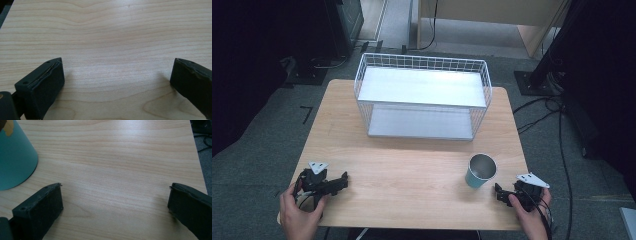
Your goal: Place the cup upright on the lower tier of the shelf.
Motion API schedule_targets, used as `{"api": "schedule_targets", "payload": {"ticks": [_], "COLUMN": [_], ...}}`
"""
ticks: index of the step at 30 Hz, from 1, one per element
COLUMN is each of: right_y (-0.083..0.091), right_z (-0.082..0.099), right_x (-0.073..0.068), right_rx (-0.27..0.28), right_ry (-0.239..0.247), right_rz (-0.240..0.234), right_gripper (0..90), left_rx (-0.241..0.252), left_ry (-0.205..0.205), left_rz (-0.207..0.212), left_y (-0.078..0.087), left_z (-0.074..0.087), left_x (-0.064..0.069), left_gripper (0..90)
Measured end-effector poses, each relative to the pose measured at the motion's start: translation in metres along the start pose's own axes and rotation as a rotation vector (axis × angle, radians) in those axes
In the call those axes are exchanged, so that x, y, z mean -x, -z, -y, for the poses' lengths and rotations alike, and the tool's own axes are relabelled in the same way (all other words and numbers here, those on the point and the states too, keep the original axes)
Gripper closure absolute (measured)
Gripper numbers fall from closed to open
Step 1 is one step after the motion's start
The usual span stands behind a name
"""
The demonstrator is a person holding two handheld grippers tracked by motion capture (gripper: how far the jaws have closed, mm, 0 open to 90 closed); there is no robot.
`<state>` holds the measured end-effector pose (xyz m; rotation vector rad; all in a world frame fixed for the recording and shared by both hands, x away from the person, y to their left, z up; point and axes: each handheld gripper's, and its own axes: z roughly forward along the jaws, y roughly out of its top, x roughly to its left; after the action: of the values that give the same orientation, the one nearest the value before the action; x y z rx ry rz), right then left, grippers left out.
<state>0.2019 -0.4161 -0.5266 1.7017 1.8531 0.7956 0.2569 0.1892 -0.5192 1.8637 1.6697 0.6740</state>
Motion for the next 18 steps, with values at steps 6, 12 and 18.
{"api": "schedule_targets", "payload": {"ticks": [6, 12, 18], "right_y": [0.001, 0.007, 0.011], "right_z": [0.001, 0.005, 0.005], "right_x": [-0.001, -0.015, -0.026], "right_rx": [0.003, 0.043, 0.034], "right_ry": [0.01, 0.059, 0.1], "right_rz": [-0.006, 0.006, -0.056], "right_gripper": [0.7, 8.0, 8.0], "left_rx": [0.0, 0.0, 0.001], "left_ry": [0.0, -0.001, -0.001], "left_rz": [0.0, 0.0, 0.0], "left_y": [0.0, 0.0, 0.0], "left_z": [0.0, 0.0, 0.0], "left_x": [0.0, 0.0, 0.0], "left_gripper": [0.0, 0.0, 0.0]}}
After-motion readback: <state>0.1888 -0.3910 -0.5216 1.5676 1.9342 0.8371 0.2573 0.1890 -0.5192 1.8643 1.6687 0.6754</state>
